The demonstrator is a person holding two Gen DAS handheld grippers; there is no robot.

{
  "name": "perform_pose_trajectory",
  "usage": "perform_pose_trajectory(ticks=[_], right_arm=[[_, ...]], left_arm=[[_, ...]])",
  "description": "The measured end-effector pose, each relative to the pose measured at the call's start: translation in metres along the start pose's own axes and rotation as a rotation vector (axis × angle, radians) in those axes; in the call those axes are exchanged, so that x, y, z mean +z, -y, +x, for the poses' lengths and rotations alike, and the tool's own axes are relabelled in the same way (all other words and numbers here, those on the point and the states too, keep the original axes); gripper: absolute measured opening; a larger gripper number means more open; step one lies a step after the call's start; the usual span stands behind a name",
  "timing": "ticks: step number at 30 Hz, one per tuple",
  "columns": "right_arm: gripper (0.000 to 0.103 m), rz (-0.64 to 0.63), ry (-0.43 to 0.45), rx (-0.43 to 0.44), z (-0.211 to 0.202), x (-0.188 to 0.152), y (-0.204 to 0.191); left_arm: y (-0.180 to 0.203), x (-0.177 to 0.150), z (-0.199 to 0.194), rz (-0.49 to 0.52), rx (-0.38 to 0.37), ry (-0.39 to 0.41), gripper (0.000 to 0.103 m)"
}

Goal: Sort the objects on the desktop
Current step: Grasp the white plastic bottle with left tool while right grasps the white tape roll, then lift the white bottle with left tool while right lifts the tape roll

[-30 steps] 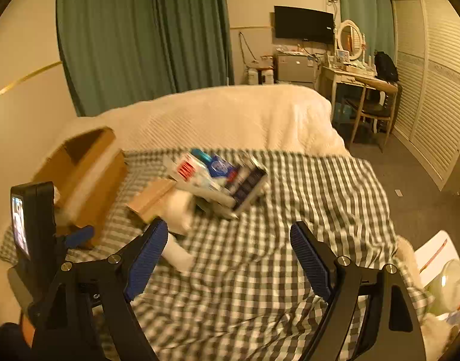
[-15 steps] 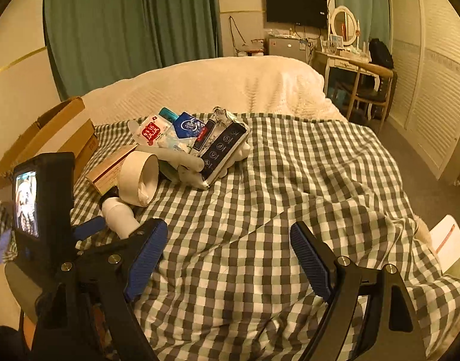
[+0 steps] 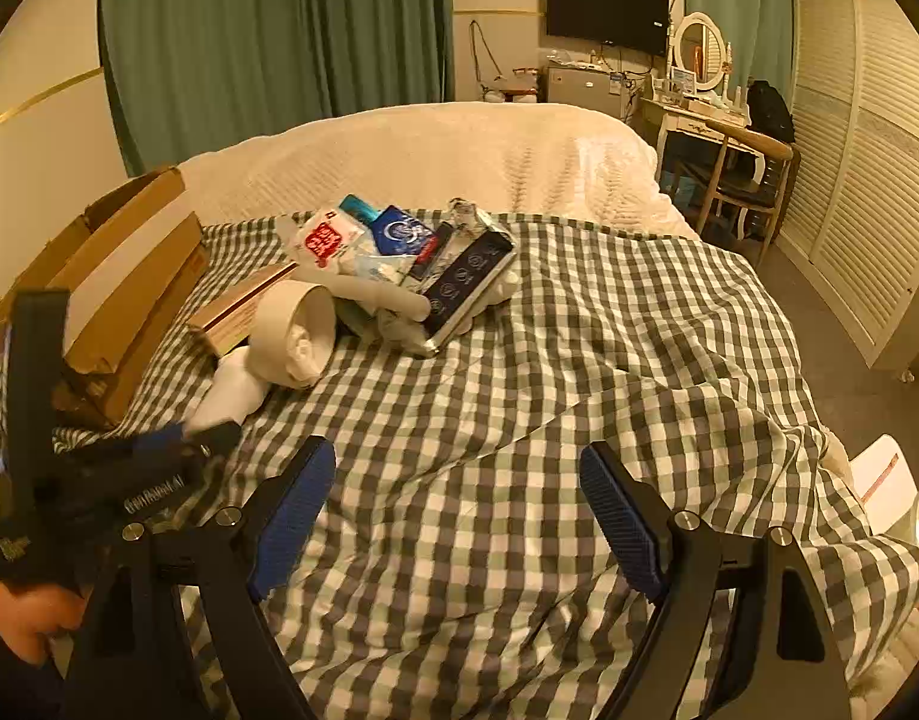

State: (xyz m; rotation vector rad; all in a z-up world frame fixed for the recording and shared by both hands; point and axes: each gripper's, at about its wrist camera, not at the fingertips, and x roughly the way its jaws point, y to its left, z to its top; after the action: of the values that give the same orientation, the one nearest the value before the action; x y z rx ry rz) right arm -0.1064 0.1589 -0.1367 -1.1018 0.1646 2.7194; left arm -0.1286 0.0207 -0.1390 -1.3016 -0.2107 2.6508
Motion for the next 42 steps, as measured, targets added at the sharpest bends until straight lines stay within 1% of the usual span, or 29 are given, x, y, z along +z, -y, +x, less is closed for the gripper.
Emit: perform_pose_trajectory(ticks=[1,3,5,7,10,12,15,18,19,20,21,23,24,25,26,27,28,30,33,36,38,39,40,42], right_arm=[[0.084,0.002,-0.01,0.007,0.0,0.001,-0.003],[0.084,0.014,-0.028,0.037,0.001,0.005,-0.01],[0.084,0.028,-0.04,0.063,0.004,0.011,-0.018],[0.084,0.043,-0.046,0.096,0.01,0.02,-0.03],[0.084,0.055,-0.064,0.113,0.027,0.035,-0.048],[0.083,0.062,-0.08,0.129,0.043,0.045,-0.059],[0.083,0.071,-0.104,0.119,0.067,0.057,-0.071],[0.083,0.086,-0.125,0.118,0.093,0.066,-0.08],[0.081,0.087,-0.138,0.113,0.102,0.067,-0.082],[0.076,0.084,-0.148,0.112,0.109,0.068,-0.084],[0.066,0.081,-0.156,0.108,0.115,0.068,-0.086],[0.064,0.086,-0.169,0.133,0.122,0.066,-0.086],[0.057,0.092,-0.168,0.142,0.121,0.066,-0.084],[0.046,0.092,-0.163,0.146,0.119,0.065,-0.084],[0.04,0.086,-0.158,0.147,0.114,0.066,-0.083],[0.03,0.069,-0.153,0.14,0.109,0.065,-0.084],[0.023,0.051,-0.154,0.126,0.104,0.064,-0.083],[0.017,0.022,-0.159,0.106,0.095,0.059,-0.08],[0.016,0.035,-0.17,0.096,0.087,0.049,-0.067],[0.017,0.088,-0.19,0.131,0.079,0.039,-0.052],[0.034,0.131,-0.181,0.159,0.075,0.038,-0.046],[0.052,0.148,-0.171,0.169,0.073,0.04,-0.046],[0.059,0.166,-0.155,0.187,0.072,0.043,-0.047],[0.059,0.177,-0.143,0.208,0.074,0.05,-0.055]], left_arm=[[-0.005,0.002,-0.001,-0.005,-0.006,0.001,0.032],[-0.013,0.004,0.003,-0.012,-0.038,-0.031,0.032],[-0.014,0.003,0.013,-0.004,-0.05,-0.069,0.032],[-0.017,0.001,0.024,-0.018,-0.066,-0.087,0.032],[-0.02,0.002,0.043,-0.04,-0.097,-0.128,0.034],[-0.023,0.005,0.049,-0.054,-0.109,-0.127,0.034],[-0.026,0.014,0.055,-0.063,-0.141,-0.109,0.034],[-0.024,0.016,0.06,-0.021,-0.143,-0.094,0.033],[-0.024,0.016,0.061,-0.01,-0.147,-0.088,0.033],[-0.026,0.016,0.06,-0.013,-0.152,-0.088,0.032],[-0.027,0.017,0.061,-0.023,-0.159,-0.091,0.032],[-0.031,0.018,0.062,-0.043,-0.176,-0.092,0.032],[-0.031,0.019,0.061,-0.046,-0.178,-0.091,0.032],[-0.031,0.019,0.059,-0.046,-0.177,-0.089,0.032],[-0.03,0.018,0.058,-0.043,-0.174,-0.088,0.032],[-0.03,0.018,0.056,-0.043,-0.172,-0.089,0.032],[-0.031,0.017,0.054,-0.051,-0.173,-0.092,0.032],[-0.033,0.014,0.049,-0.07,-0.179,-0.097,0.032],[-0.035,0.013,0.041,-0.071,-0.174,-0.095,0.032],[-0.036,0.012,0.037,-0.072,-0.163,-0.088,0.032],[-0.037,0.012,0.036,-0.069,-0.151,-0.084,0.032],[-0.038,0.012,0.036,-0.068,-0.146,-0.082,0.032],[-0.038,0.012,0.036,-0.068,-0.144,-0.081,0.032],[-0.041,0.014,0.036,-0.077,-0.139,-0.073,0.032]])
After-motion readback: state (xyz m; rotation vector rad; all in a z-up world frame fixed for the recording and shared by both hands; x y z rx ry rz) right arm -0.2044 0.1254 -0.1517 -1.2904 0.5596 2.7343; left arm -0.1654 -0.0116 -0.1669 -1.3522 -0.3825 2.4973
